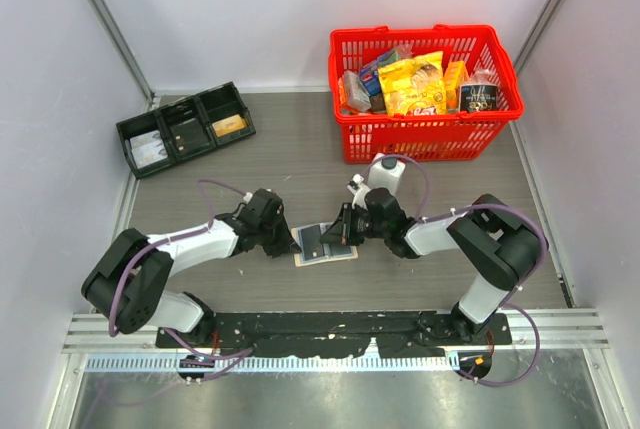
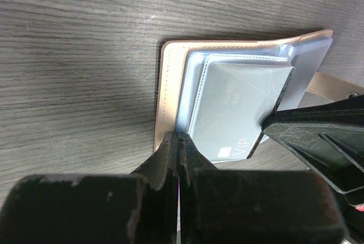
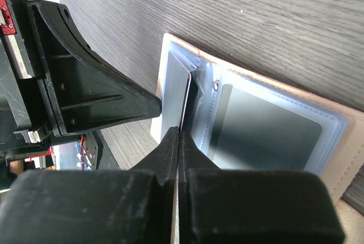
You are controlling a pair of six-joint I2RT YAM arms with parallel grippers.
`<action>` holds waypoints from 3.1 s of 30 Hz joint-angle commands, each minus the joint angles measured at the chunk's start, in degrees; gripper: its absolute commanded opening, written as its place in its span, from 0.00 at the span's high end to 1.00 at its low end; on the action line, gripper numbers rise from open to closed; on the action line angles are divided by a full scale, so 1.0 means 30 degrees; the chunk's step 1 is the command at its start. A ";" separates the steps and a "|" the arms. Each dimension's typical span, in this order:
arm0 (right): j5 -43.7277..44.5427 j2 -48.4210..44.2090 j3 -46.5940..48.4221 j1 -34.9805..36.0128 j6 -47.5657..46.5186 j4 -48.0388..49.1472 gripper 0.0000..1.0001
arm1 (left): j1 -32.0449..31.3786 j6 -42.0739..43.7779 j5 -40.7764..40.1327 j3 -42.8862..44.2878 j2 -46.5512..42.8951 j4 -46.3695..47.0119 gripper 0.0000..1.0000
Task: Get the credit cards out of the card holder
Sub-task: Remove the credit card from the card holder.
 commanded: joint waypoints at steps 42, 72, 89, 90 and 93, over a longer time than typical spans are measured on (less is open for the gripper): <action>0.0106 -0.1306 0.0183 -0.0401 -0.0895 -0.0917 0.59 | 0.0087 0.1165 -0.1760 0.2787 -0.2340 -0.3133 0.72; 0.0076 0.0363 0.1091 -0.0020 -0.0427 -0.0624 0.65 | 0.0087 0.0698 -0.0994 0.0093 0.1793 -0.0784 1.00; 0.0048 0.0160 -0.0314 -0.0282 0.0831 0.1308 0.83 | 0.0204 0.0081 -0.0142 -0.0729 0.2555 0.0536 1.00; -0.0011 0.0159 -0.0402 -0.0312 0.0920 0.1658 0.83 | 0.0175 0.0081 -0.0143 -0.0787 0.2497 0.0565 1.00; -0.0158 0.0100 -0.0840 -0.0634 0.1476 0.2538 0.83 | 0.0233 0.0110 -0.0084 -0.0788 0.2467 0.0536 1.00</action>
